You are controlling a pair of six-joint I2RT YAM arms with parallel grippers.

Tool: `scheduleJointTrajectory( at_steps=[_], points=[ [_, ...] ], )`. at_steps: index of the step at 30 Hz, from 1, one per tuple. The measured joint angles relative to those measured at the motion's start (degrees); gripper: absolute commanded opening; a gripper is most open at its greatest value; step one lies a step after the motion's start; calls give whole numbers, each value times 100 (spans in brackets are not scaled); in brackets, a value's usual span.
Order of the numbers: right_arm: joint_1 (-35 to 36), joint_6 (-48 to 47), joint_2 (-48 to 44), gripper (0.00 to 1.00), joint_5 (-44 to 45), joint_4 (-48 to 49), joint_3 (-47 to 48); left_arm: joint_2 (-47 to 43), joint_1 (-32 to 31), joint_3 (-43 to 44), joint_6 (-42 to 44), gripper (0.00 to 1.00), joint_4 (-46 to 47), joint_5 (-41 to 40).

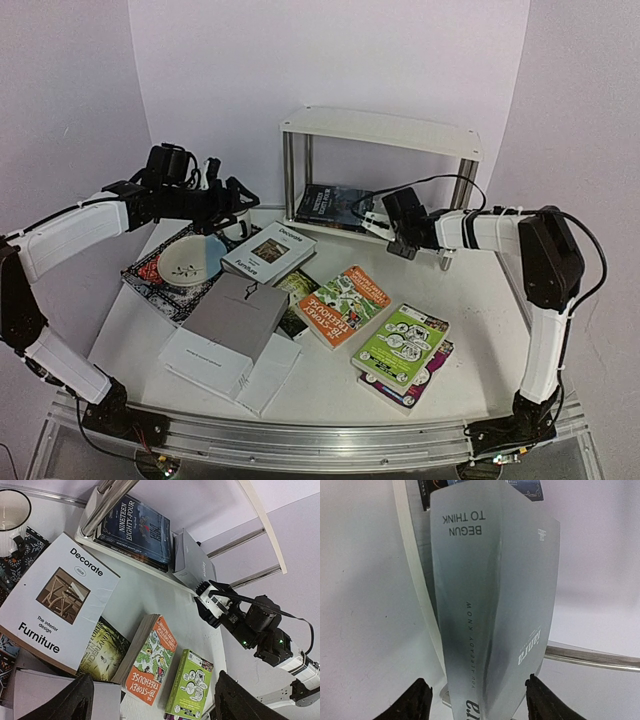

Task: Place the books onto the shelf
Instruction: Adjust the book on the shelf.

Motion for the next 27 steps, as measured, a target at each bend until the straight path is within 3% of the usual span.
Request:
scheduleJointTrajectory(
  at_steps=[7, 12, 20, 27],
  points=[
    [-170, -106, -7, 46, 48, -44, 9, 0, 2, 0, 0, 85, 4, 2],
    [-293, -186, 32, 46, 76, -88, 90, 0, 2, 0, -2, 85, 4, 4],
    [-373, -211, 262, 68, 142, -151, 395, 30, 2, 0, 0, 85, 4, 7],
    [-333, 797, -127, 77, -639, -625, 420, 168, 2, 0, 0, 84, 4, 0]
  ],
)
